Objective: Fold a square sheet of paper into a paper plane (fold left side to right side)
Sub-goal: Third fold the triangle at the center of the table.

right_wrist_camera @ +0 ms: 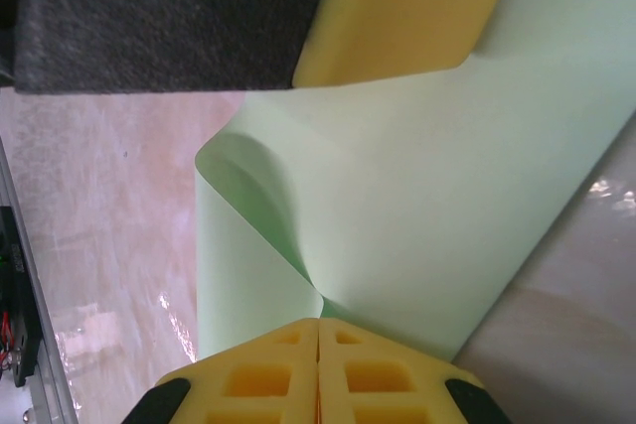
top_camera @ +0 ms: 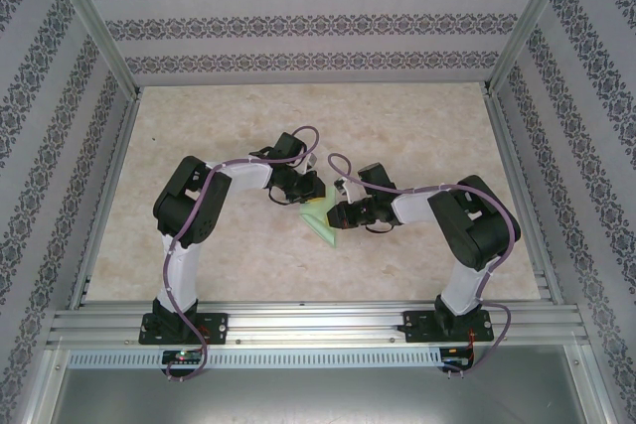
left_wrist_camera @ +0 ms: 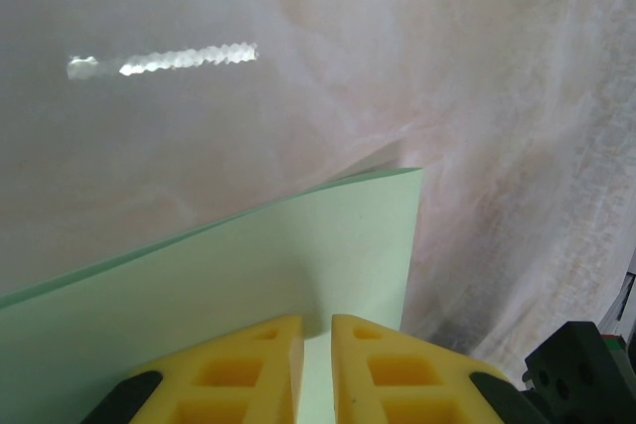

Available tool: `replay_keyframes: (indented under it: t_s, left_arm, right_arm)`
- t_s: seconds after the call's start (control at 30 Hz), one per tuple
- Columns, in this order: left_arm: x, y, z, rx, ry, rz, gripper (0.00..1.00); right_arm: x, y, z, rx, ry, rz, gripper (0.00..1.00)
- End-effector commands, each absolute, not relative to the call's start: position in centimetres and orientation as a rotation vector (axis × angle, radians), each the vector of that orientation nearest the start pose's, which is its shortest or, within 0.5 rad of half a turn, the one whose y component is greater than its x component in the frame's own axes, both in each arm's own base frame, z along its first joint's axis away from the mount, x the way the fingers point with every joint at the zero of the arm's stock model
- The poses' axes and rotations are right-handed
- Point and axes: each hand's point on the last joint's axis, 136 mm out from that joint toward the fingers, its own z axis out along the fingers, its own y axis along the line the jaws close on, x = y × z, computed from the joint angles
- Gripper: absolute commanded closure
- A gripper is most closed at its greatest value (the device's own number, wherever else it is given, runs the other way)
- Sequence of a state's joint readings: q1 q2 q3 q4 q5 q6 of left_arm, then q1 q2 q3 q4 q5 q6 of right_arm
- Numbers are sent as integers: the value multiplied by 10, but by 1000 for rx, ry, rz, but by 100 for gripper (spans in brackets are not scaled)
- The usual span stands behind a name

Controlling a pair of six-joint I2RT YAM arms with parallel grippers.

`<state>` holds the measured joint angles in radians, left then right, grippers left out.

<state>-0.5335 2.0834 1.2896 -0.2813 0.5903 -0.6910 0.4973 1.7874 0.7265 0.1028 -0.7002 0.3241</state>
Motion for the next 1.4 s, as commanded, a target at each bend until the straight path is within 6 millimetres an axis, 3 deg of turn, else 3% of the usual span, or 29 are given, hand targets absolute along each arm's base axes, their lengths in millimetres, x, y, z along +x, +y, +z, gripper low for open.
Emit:
replay_keyframes:
  t_s: [0.0,0.33,1.37]
  left_arm:
    - [328,-311,-27,-24,3004,-993,82]
    - [328,-311,-27,-20,3002,-994,82]
    - [326,-311,-28,-24,3006,-995,82]
  right_arm:
    - [276,275,28,-533,2545,1178,92]
    - [272,270,21,-520,2568,1160,92]
    - [277,273,31,-528,2542,1166,91]
